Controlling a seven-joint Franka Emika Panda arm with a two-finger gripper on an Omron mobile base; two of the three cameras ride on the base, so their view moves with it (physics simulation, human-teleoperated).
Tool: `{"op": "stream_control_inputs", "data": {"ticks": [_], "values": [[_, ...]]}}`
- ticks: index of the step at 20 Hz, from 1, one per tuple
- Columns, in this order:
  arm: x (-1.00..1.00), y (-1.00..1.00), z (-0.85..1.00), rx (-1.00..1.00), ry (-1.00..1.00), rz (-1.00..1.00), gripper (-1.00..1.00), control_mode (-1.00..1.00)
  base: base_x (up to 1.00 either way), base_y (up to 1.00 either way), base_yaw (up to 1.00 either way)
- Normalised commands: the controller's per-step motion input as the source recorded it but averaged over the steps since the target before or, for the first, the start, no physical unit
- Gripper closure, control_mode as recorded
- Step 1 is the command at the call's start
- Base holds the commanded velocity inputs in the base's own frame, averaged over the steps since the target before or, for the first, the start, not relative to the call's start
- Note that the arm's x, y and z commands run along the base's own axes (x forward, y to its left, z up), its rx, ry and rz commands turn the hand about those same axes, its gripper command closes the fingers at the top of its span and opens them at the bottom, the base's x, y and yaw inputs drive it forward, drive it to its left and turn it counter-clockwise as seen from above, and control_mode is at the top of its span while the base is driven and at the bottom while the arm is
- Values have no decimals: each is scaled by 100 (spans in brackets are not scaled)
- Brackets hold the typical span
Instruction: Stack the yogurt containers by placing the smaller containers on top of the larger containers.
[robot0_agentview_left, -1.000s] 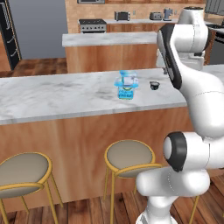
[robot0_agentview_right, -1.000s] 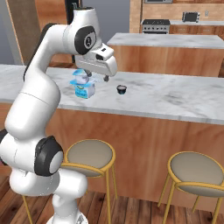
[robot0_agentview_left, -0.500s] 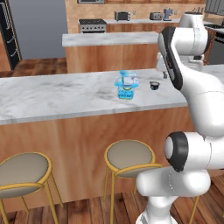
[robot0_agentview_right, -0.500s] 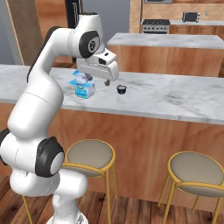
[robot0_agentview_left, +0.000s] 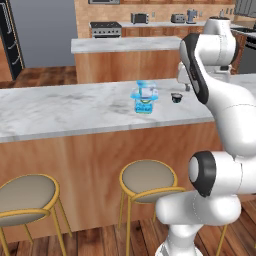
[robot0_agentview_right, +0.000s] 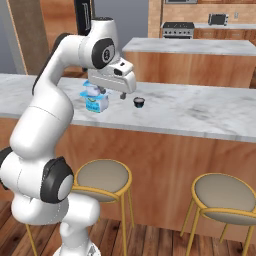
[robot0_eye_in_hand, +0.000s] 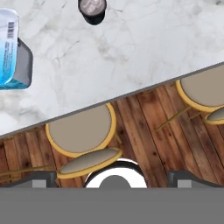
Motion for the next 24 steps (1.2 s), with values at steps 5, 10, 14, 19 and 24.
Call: {"op": "stream_control_inputs", "data": {"ticks": [5, 10, 14, 19, 24], "values": [[10, -2, -1, 0, 0, 4, -100, -100, 0, 0, 0], [3, -9, -6, 0, 0, 4, -100, -100, 0, 0, 0], [0, -9, -9, 0, 0, 3, -100, -100, 0, 0, 0], [2, -3, -12, 0, 0, 3, -100, -100, 0, 0, 0], [11, 0, -17, 0, 0, 3, -100, -100, 0, 0, 0]]}}
